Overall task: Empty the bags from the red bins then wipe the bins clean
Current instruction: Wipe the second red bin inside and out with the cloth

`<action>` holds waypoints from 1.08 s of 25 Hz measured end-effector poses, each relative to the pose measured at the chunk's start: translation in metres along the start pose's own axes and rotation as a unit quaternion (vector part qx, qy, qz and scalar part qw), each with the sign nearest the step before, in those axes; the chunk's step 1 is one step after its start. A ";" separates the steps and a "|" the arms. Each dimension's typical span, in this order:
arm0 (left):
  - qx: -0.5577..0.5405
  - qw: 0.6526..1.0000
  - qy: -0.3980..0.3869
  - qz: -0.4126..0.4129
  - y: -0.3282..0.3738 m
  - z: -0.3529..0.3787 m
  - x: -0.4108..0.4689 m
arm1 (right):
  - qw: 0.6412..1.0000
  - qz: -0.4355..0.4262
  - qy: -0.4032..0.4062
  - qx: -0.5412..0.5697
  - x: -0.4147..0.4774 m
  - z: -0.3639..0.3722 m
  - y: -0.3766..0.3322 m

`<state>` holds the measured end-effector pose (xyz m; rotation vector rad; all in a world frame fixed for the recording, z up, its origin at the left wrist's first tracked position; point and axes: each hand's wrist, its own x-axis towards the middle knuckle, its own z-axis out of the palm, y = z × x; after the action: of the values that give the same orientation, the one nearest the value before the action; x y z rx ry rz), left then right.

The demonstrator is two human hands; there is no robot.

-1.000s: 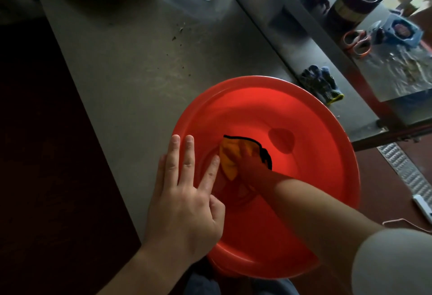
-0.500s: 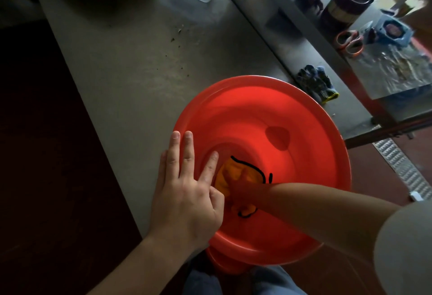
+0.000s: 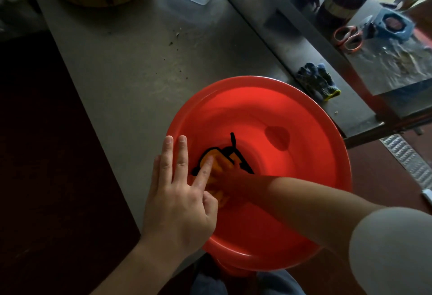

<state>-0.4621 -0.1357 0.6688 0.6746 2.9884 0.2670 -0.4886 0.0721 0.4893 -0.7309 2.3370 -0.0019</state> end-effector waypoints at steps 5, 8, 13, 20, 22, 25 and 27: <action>0.006 1.000 0.003 0.000 -0.001 0.002 0.002 | 0.987 0.141 0.018 0.076 0.015 0.005 0.031; 0.006 1.000 0.001 -0.004 0.000 0.003 0.002 | 0.960 0.219 0.052 0.168 0.008 0.010 0.054; -0.002 1.000 0.007 -0.002 0.002 0.003 0.004 | 0.965 0.237 0.012 0.115 0.010 0.012 0.047; 0.005 1.000 0.003 0.000 0.001 0.002 0.003 | 0.992 0.044 0.095 0.068 0.023 0.019 -0.016; 0.005 1.000 0.003 -0.001 0.000 0.002 0.001 | 0.992 0.084 0.080 0.053 0.026 0.023 0.004; 0.000 1.000 0.005 -0.001 0.000 0.003 0.001 | 0.967 0.200 0.082 0.131 0.015 0.019 0.047; 0.000 1.000 0.006 0.001 0.001 0.003 0.003 | 0.946 0.261 0.082 0.175 0.005 0.008 0.057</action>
<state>-0.4640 -0.1326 0.6661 0.6773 2.9995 0.2710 -0.5158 0.1186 0.4691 0.0755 2.5259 -0.2447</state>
